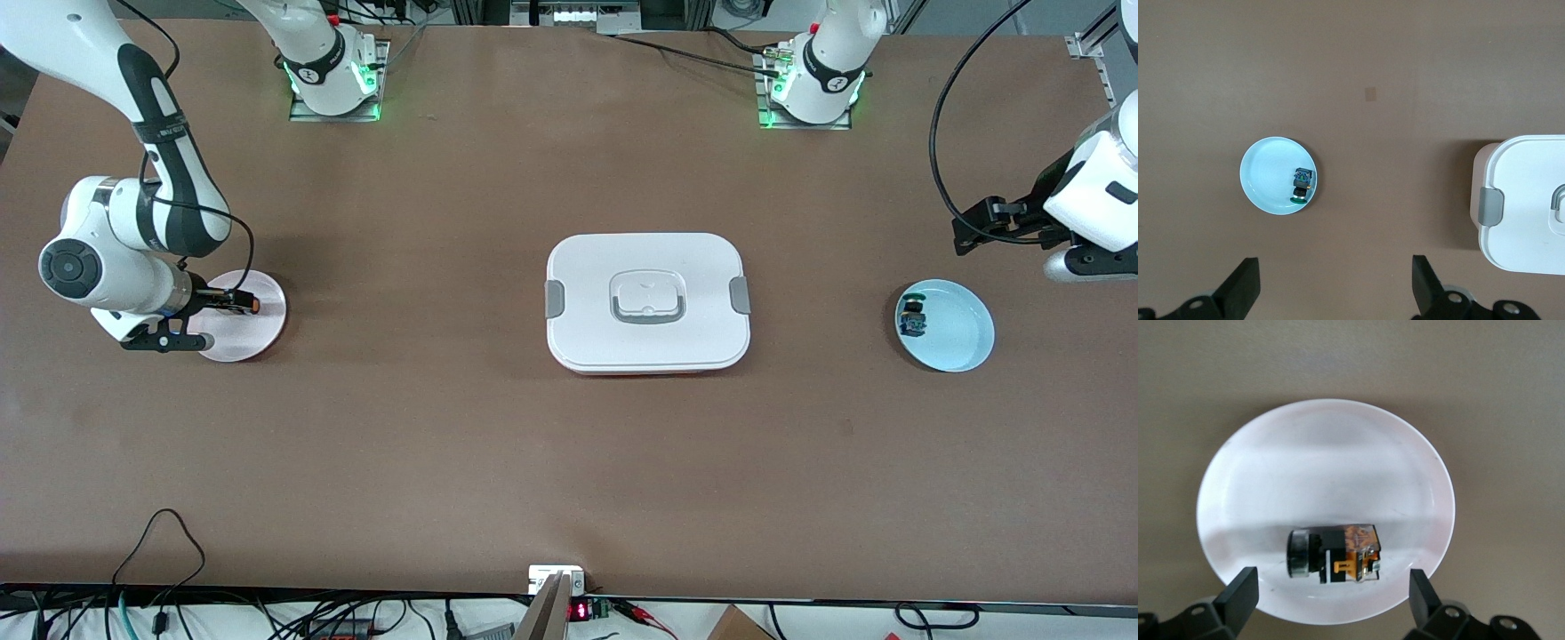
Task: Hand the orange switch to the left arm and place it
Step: 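Lower the right gripper and grasp the orange switch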
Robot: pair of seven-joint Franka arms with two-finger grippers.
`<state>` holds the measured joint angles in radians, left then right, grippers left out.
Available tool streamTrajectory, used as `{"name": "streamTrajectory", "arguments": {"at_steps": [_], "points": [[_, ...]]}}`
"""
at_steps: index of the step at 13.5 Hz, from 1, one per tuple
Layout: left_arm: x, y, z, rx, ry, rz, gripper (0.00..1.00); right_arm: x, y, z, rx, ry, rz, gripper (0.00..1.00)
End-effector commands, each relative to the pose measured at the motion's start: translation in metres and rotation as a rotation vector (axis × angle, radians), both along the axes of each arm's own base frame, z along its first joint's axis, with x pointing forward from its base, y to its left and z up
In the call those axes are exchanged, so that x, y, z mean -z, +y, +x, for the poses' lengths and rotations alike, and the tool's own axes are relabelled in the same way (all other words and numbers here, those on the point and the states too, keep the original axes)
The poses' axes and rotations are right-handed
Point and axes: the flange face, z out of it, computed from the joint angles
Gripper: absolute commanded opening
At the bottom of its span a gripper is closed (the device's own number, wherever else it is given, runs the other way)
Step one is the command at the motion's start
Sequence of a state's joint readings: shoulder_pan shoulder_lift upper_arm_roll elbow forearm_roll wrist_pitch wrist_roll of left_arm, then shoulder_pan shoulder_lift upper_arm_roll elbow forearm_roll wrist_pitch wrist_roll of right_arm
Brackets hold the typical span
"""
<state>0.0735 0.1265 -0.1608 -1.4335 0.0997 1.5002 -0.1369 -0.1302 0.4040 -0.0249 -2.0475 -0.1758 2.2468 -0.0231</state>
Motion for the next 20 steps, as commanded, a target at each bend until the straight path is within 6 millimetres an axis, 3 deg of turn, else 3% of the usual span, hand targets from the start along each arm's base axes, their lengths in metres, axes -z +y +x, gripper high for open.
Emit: {"name": "streamTrajectory", "arguments": {"at_steps": [1,7,20], "points": [[-0.006,0.0,0.002,-0.009,0.004,-0.016,1.0,0.007,-0.005,-0.003,-0.005,-0.015,-0.002,1.0],[-0.006,0.0,0.002,-0.009,0.004,-0.016,1.0,0.036,-0.003,-0.025,-0.016,-0.087,0.015,1.0],[-0.005,0.002,0.002,-0.012,0.005,-0.014,1.0,0.051,-0.01,-0.035,-0.083,-0.057,0.035,1.0]]}}
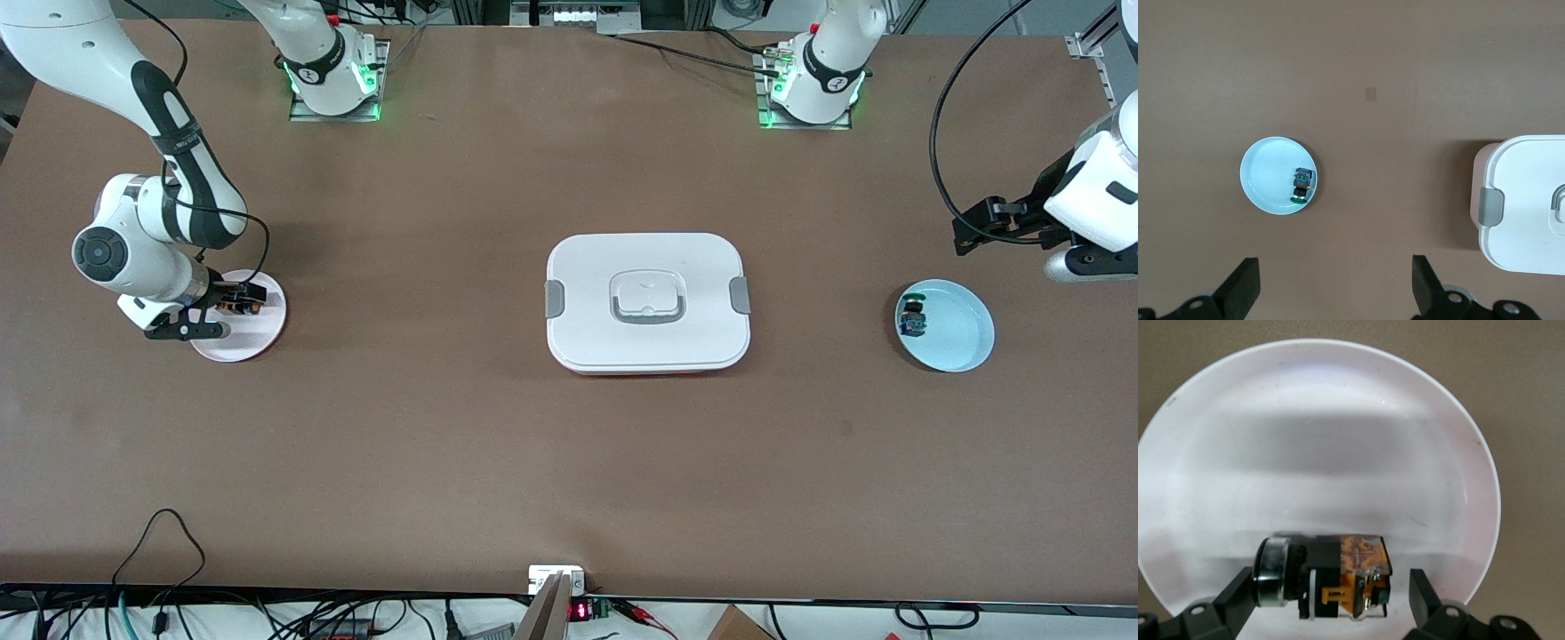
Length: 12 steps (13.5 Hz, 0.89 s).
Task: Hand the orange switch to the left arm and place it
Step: 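Lower the right gripper and grasp the orange switch, then lift the switch with the right gripper while the left gripper rises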
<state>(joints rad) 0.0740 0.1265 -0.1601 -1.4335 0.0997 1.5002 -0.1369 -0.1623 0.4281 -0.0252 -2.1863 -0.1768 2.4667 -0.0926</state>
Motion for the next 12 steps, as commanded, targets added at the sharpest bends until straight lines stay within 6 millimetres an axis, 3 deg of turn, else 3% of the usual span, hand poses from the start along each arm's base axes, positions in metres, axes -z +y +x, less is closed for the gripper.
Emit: {"name": "streamTrajectory", "arguments": {"at_steps": [1,3,4,7,9,12], "points": [[-0.005,0.001,0.002,-0.011,0.005,-0.014,1.0,0.003,-0.002,-0.002,-0.025,-0.007,0.0,0.97],[-0.003,0.004,0.003,-0.017,0.008,-0.013,1.0,0.004,-0.003,-0.003,-0.078,0.003,0.01,0.66],[-0.003,0.004,0.003,-0.016,0.008,-0.014,1.0,0.006,-0.005,-0.005,-0.122,0.013,0.02,0.42],[0.0,0.005,0.004,-0.019,0.013,-0.014,1.0,0.002,-0.008,-0.004,-0.133,0.01,0.021,0.12],[0.0,0.005,0.004,-0.019,0.013,-0.012,1.0,-0.003,-0.006,-0.003,-0.133,0.014,0.021,0.05],[0.0,0.005,0.004,-0.019,0.012,-0.012,1.0,-0.024,0.004,0.011,-0.147,0.017,0.017,0.05]]}}
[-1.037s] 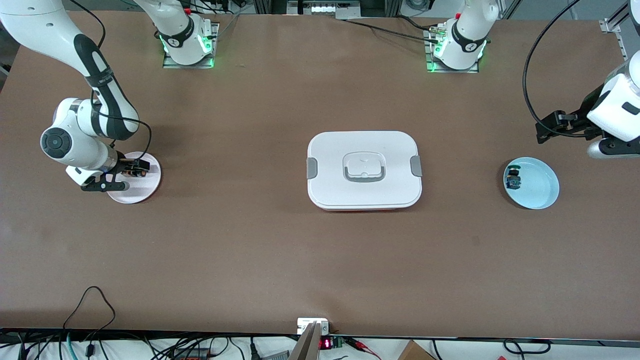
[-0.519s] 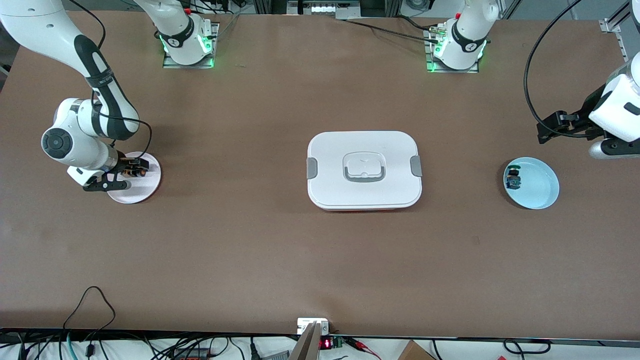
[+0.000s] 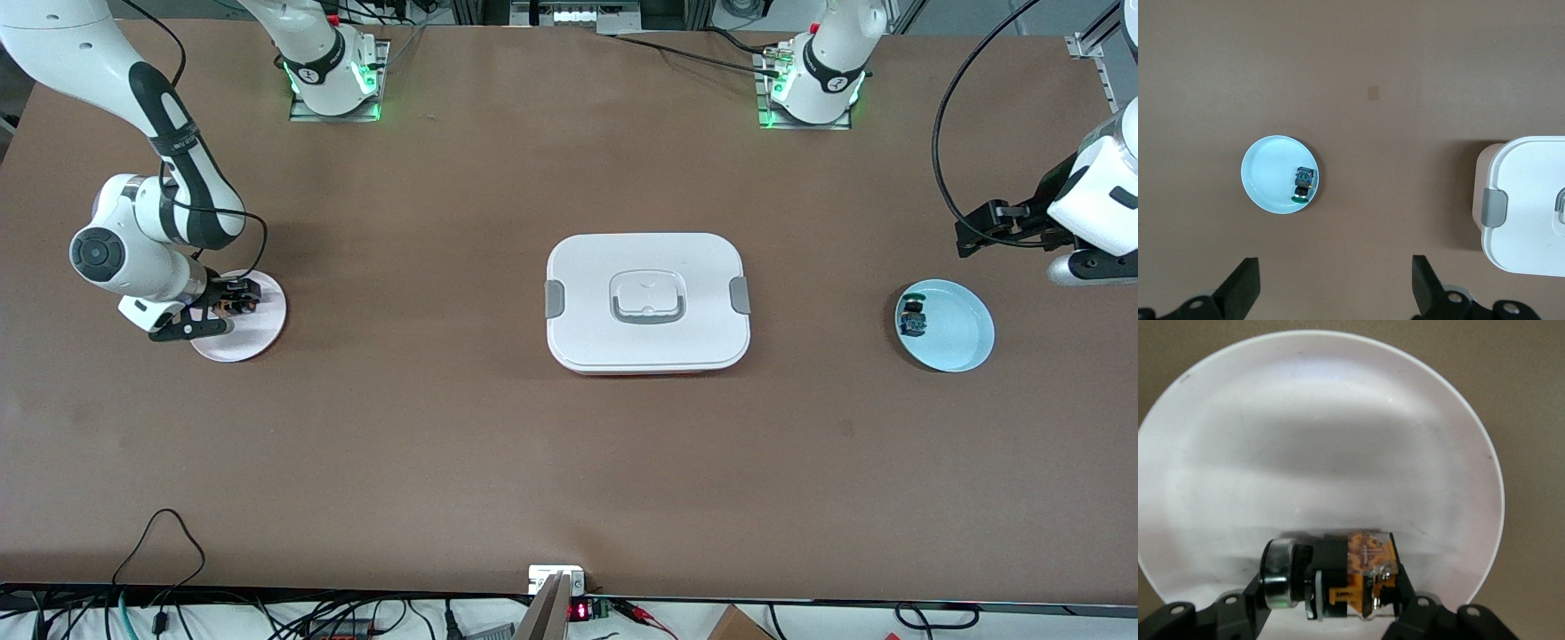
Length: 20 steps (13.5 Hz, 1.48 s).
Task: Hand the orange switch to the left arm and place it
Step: 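Lift the switch with the right gripper while the left gripper rises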
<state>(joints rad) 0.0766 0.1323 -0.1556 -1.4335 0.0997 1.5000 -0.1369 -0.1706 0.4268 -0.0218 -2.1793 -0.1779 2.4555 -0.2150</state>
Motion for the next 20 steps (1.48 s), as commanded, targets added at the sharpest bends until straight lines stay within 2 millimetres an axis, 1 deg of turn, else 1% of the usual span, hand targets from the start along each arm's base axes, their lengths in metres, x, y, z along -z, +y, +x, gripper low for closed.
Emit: {"name": "streamTrajectory", "arguments": {"at_steps": [1,3,5,6,8,9,10,11,12,14,15,16,18,19,20], "points": [[-0.004,0.001,0.002,-0.01,0.007,-0.012,1.0,-0.029,0.014,0.015,-0.04,0.006,-0.004,0.05],[-0.004,0.001,0.002,-0.01,0.007,-0.012,1.0,-0.052,0.015,0.026,-0.04,0.008,-0.013,0.05],[-0.004,0.001,0.002,-0.006,0.007,-0.014,1.0,-0.085,0.028,0.046,-0.065,0.019,-0.025,0.03],[-0.002,-0.001,0.004,-0.003,0.011,-0.019,1.0,-0.105,0.033,0.054,-0.069,0.027,-0.031,0.02],[0.008,-0.008,0.008,-0.002,0.03,-0.078,1.0,-0.144,0.047,0.062,-0.085,0.037,-0.037,0.02],[0.008,-0.01,0.008,-0.006,0.037,-0.122,1.0,-0.158,0.06,0.064,-0.112,0.039,-0.036,0.02],[0.01,-0.012,0.009,-0.007,0.041,-0.167,1.0,-0.166,0.07,0.064,-0.143,0.041,-0.03,0.02],[0.033,-0.011,0.019,-0.009,0.079,-0.204,1.0,-0.18,0.088,0.062,-0.169,0.037,-0.018,0.02],[0.051,-0.011,0.027,-0.012,0.107,-0.212,1.0,-0.188,0.101,0.062,-0.178,0.027,0.001,0.02],[0.053,-0.008,0.028,-0.015,0.111,-0.222,1.0,-0.21,0.117,0.067,-0.143,0.005,0.087,0.02],[0.057,-0.011,0.028,-0.011,0.121,-0.219,1.0,-0.219,0.125,0.069,-0.124,-0.001,0.134,0.02],[0.074,-0.016,0.03,-0.008,0.166,-0.23,1.0,-0.23,0.137,0.07,-0.133,-0.011,0.155,0.02],[0.069,-0.022,0.023,0.001,0.21,-0.331,1.0,-0.247,0.17,0.07,-0.186,-0.04,0.161,0.02],[0.065,-0.009,0.02,-0.015,0.238,-0.466,1.0,-0.255,0.187,0.069,-0.215,-0.054,0.165,0.02],[0.064,0.016,0.021,-0.075,0.26,-0.672,1.0,-0.266,0.211,0.067,-0.252,-0.077,0.191,0.02]]}}
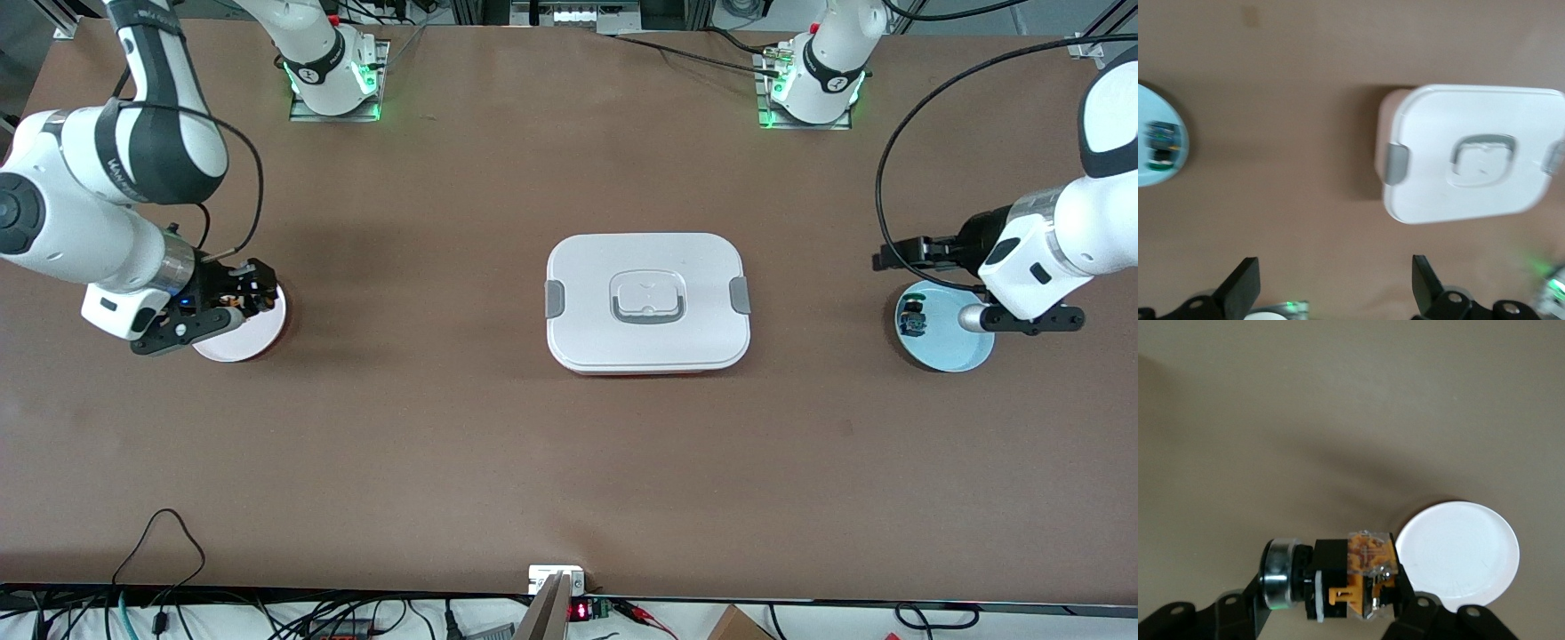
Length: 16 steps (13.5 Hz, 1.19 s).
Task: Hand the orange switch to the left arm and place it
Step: 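Lift the switch with the right gripper while the left gripper rises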
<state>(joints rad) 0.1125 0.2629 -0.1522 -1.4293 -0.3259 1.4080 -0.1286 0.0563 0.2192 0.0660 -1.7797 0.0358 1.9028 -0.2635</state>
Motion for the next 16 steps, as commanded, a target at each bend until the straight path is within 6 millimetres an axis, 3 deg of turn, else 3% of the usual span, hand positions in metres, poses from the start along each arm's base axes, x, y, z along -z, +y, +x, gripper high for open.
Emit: {"name": "streamTrajectory", "arguments": {"at_steps": [1,3,4,6,7,9,10,13,16], "points": [[0.007,0.065,0.009,-0.135,0.09,-0.45,1.0,-0.031,0.053,-0.008,-0.069,-0.033,0.093,0.02],[0.048,0.095,0.023,-0.192,0.203,-0.82,1.0,-0.049,0.081,-0.011,-0.098,-0.042,0.187,0.02],[0.06,0.096,0.03,-0.179,0.176,-0.946,1.0,-0.064,0.1,-0.016,-0.176,-0.069,0.209,0.02],[0.075,0.077,0.032,-0.096,0.06,-1.103,1.0,-0.088,0.131,-0.029,-0.236,-0.093,0.314,0.02],[0.082,0.059,0.032,-0.078,0.023,-1.158,1.0,-0.094,0.149,-0.035,-0.238,-0.088,0.385,0.02],[0.077,0.019,0.041,-0.069,-0.019,-1.191,1.0,-0.102,0.193,-0.053,-0.336,-0.092,0.48,0.01],[0.073,-0.007,0.045,-0.05,-0.067,-1.197,1.0,-0.111,0.203,-0.06,-0.382,-0.106,0.524,0.01],[0.06,-0.087,0.05,-0.061,-0.138,-1.185,1.0,-0.113,0.225,-0.068,-0.614,-0.171,0.72,0.01],[0.067,-0.163,0.046,-0.176,-0.151,-1.19,1.0,-0.112,0.239,-0.071,-0.679,-0.212,0.879,0.01]]}}
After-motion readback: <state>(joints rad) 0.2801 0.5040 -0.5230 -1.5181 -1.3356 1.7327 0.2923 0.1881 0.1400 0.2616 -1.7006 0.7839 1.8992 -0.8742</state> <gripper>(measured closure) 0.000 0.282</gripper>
